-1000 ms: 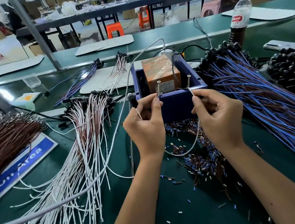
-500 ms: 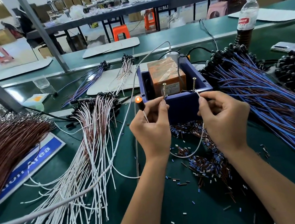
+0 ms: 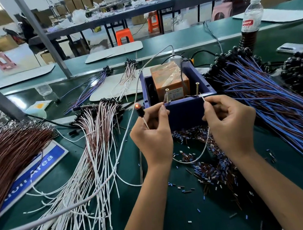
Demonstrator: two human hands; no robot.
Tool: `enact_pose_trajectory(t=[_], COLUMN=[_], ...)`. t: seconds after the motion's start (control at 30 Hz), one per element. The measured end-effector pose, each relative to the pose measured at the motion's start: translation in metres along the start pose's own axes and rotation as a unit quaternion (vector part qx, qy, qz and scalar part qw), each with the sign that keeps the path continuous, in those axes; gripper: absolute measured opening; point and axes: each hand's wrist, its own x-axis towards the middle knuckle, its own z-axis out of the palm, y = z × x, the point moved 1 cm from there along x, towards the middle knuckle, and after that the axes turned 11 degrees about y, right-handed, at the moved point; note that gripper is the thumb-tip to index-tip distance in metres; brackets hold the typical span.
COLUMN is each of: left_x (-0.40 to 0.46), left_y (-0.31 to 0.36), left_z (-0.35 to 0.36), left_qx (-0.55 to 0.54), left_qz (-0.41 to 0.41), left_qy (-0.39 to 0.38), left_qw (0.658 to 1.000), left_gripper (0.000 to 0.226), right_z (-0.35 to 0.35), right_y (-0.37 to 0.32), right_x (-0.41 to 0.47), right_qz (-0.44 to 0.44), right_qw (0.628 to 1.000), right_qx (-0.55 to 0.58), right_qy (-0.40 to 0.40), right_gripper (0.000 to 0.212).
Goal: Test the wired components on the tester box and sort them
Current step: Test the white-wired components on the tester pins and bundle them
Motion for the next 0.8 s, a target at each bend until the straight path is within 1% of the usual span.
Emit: enact_pose_trajectory(t=[0.07,0.17,0.3,0.4,0.47,0.5,0.57,0.63,0.67,0.73,0.77,0.8], left_x=[-0.002,-0.009,-0.023,-0.035,-0.046,-0.055,-0.076,-0.105,-0.122,-0.152,-0.169,-0.183], left_y=[0.006,0.02,0.045,0.066,0.079,0.084,0.092,0.098,0.102,0.109,0.114,0.118], left_z=[0.001,0.009,0.038,0.078,0.113,0.134,0.173,0.213,0.233,0.262,0.274,0.283], left_qx=[-0.012,-0.021,-0.041,-0.06,-0.085,-0.099,-0.111,-0.102,-0.096,-0.097,-0.103,-0.115], left_qz=[0.002,0.011,-0.008,-0.029,-0.084,-0.126,-0.203,-0.28,-0.326,-0.418,-0.455,-0.483], left_qy=[0.024,0.015,-0.052,-0.107,-0.149,-0.176,-0.23,-0.278,-0.299,-0.33,-0.349,-0.368], left_qw=[1.0,1.0,0.998,0.992,0.982,0.971,0.945,0.913,0.892,0.841,0.813,0.786], left_gripper=[0.013,0.015,0.012,0.012,0.016,0.017,0.018,0.013,0.009,0.008,0.013,0.022], right_z=[-0.001,-0.004,-0.027,-0.076,-0.124,-0.153,-0.207,-0.266,-0.295,-0.335,-0.35,-0.356], right_y=[-0.001,-0.002,0.0,0.012,0.024,0.031,0.047,0.063,0.068,0.072,0.068,0.061], right_x=[0.0,0.002,0.017,0.046,0.071,0.084,0.107,0.125,0.132,0.14,0.141,0.143], right_qz=[0.008,0.03,0.063,0.068,0.066,0.079,0.133,0.181,0.188,0.173,0.157,0.133], right_qw=[1.0,0.999,0.997,0.994,0.987,0.98,0.959,0.926,0.907,0.873,0.861,0.859], right_qx=[0.005,0.01,-0.026,-0.075,-0.122,-0.147,-0.187,-0.238,-0.27,-0.342,-0.374,-0.394], right_qy=[0.005,0.009,0.03,0.045,0.083,0.109,0.164,0.232,0.264,0.302,0.305,0.299], right_gripper=[0.01,0.009,0.01,0.011,0.012,0.013,0.015,0.021,0.026,0.044,0.05,0.051])
